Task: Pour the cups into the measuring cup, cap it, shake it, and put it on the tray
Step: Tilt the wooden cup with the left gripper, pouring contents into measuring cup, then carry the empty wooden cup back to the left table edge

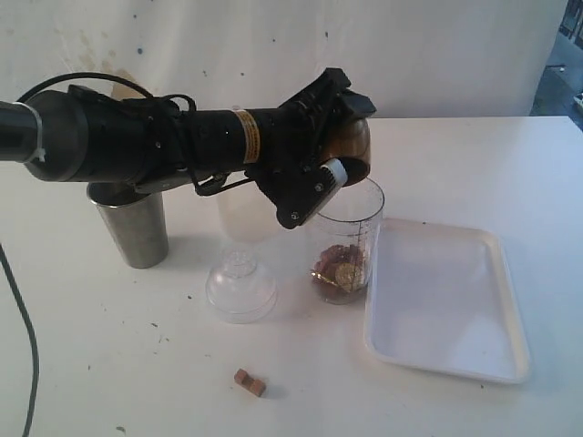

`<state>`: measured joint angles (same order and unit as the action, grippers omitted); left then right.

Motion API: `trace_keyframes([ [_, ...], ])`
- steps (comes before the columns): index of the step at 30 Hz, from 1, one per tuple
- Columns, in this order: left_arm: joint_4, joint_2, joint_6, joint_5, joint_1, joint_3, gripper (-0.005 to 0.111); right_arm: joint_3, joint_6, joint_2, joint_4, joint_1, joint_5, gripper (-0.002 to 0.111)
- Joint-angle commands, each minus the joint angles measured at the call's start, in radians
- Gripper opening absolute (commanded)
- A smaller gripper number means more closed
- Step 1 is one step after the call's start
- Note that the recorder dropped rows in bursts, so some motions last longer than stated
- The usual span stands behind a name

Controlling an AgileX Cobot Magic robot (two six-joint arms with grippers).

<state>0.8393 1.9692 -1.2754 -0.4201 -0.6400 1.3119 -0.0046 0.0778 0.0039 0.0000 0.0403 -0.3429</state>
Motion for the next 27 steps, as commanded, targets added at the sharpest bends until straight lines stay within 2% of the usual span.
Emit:
trace_keyframes([
  [1, -0.032, -0.002, -0.012, -0.026, -0.001, 0.006, 0.0, 0.005, 0.005, -0.004, 0.0, -0.002, 0.001, 0.0],
  [5, -0.077, -0.002, 0.051, -0.075, -0.001, 0.006, 0.0, 0.005, 0.005, -0.004, 0.0, -0.002, 0.001, 0.0],
  [11, -0.426, -0.011, 0.158, -0.223, -0.001, 0.006, 0.0, 0.005, 0.005, -0.004, 0.0, -0.002, 0.001, 0.0],
  [14, -0.497, -0.019, 0.154, -0.25, -0.001, 0.006, 0.0, 0.005, 0.005, -0.004, 0.0, -0.002, 0.001, 0.0],
  [22, -0.477, -0.024, 0.152, -0.232, -0.001, 0.004, 0.0, 0.005, 0.005, -0.004, 0.0, -0.002, 0.001, 0.0],
  [27, -0.345, -0.028, -0.056, -0.205, -0.004, 0.004, 0.0, 0.005, 0.005, -0.004, 0.0, -0.002, 0.001, 0.0],
])
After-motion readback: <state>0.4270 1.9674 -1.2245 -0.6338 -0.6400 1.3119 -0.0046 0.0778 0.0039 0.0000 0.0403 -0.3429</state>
